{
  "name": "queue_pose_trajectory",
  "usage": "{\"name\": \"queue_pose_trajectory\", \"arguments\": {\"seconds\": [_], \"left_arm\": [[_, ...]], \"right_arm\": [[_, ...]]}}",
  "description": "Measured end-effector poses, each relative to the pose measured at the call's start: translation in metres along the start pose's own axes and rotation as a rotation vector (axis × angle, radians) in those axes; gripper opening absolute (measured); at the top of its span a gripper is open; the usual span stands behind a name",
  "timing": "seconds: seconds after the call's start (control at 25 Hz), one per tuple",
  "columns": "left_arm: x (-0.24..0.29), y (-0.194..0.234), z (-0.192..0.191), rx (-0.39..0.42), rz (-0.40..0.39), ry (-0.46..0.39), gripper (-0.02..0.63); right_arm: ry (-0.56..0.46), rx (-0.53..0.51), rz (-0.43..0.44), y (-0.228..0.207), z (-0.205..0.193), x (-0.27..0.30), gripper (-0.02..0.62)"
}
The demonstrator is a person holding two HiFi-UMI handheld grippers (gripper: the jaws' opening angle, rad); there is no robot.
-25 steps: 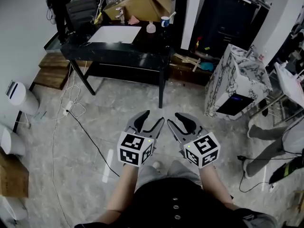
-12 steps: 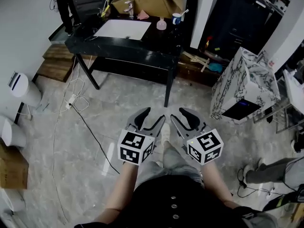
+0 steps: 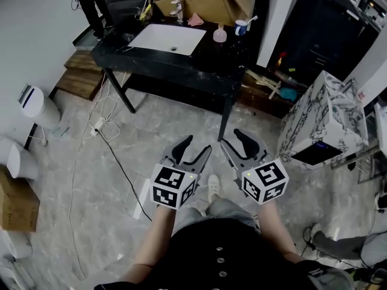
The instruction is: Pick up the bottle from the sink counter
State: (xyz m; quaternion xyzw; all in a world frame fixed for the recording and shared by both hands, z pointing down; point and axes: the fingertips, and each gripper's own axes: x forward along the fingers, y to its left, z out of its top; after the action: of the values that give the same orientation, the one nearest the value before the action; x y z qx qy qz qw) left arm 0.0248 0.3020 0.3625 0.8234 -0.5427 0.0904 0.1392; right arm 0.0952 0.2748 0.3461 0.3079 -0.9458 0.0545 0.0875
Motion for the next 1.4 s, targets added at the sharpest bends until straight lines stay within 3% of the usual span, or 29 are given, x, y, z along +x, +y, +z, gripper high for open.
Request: {"name": "queue_pose_trajectory", "arguments": {"seconds": [0.76, 1.4], "left_arm": [[0.146, 0.078, 0.086, 0.005, 0.078, -0.065, 0.229], [0.224, 0.096, 0.088, 0.004, 0.080, 0.011, 0.229]], "right_arm": [[-0.022, -0.036, 0.116, -0.129, 0.045, 0.109, 0.178], [-0.026, 0.048, 0.123, -0.192, 0.034, 0.133, 0.184]]}}
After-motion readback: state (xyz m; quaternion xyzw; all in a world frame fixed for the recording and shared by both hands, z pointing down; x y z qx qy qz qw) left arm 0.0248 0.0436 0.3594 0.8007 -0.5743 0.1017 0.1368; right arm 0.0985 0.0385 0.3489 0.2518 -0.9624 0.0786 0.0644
